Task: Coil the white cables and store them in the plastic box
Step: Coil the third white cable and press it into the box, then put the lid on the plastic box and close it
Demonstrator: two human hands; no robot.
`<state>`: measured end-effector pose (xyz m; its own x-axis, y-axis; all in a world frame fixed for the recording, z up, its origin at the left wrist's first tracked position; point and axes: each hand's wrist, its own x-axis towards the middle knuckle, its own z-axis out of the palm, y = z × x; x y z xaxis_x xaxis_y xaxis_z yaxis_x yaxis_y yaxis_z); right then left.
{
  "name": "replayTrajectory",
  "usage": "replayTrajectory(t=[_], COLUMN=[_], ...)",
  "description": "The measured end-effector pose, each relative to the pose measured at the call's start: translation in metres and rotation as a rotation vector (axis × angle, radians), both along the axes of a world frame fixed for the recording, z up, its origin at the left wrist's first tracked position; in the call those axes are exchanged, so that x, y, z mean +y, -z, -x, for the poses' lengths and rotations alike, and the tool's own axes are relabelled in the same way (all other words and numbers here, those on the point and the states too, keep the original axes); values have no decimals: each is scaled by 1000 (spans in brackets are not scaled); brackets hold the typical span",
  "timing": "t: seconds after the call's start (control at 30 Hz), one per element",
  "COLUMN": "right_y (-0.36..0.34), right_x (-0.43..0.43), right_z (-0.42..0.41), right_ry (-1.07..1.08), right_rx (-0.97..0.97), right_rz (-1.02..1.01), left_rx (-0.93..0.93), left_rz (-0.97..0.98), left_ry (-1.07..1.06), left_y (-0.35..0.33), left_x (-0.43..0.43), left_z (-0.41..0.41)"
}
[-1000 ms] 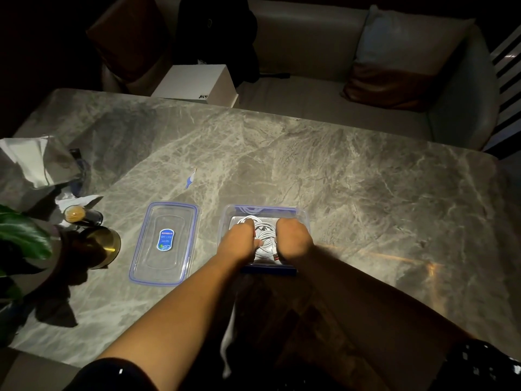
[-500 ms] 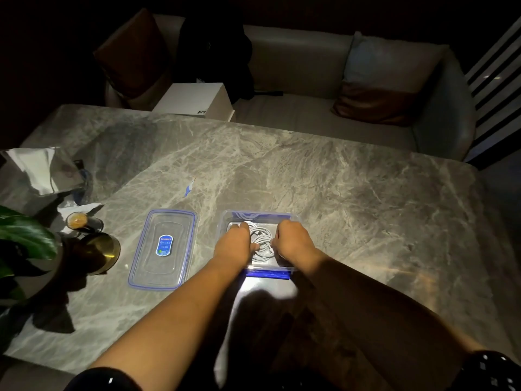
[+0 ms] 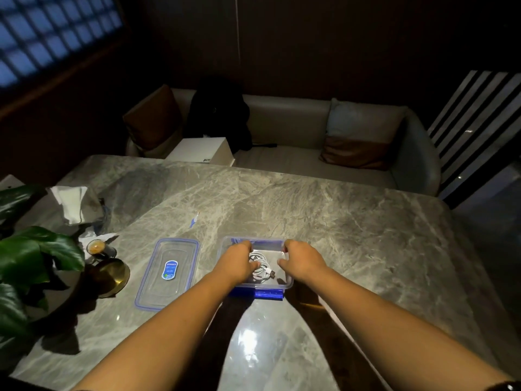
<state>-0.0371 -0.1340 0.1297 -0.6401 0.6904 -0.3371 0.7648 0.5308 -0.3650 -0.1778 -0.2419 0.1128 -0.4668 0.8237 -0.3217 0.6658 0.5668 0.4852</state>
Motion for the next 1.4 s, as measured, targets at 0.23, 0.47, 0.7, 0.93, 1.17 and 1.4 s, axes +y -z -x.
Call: replayTrajectory(t=[0.23,0.47,0.7,0.93,1.17,1.4], right_y=[-16,-23,-25,-21,-7,20], right_x=[-12,-22,-36,-66,-106,-139], right_z=[-22,-34,-11,38,101,158], right_ry=[-90,-161,-242,-280,-217,-76], right_rx=[-76,-177,-179,-96,57,111], right_rz=[-3,-50,-103,-61,91,227], left_rx=[77,154,132,154,115,53], left_rz=[36,54,6,-13,-14,-70], left_ry=[97,160,105,-68,-232,-356], left_y=[-18,-26,-31,-24,-5,17], left_x=[-17,-30,-46,-87,-139,-169], left_z=[-12,-22,-12,33,88,142])
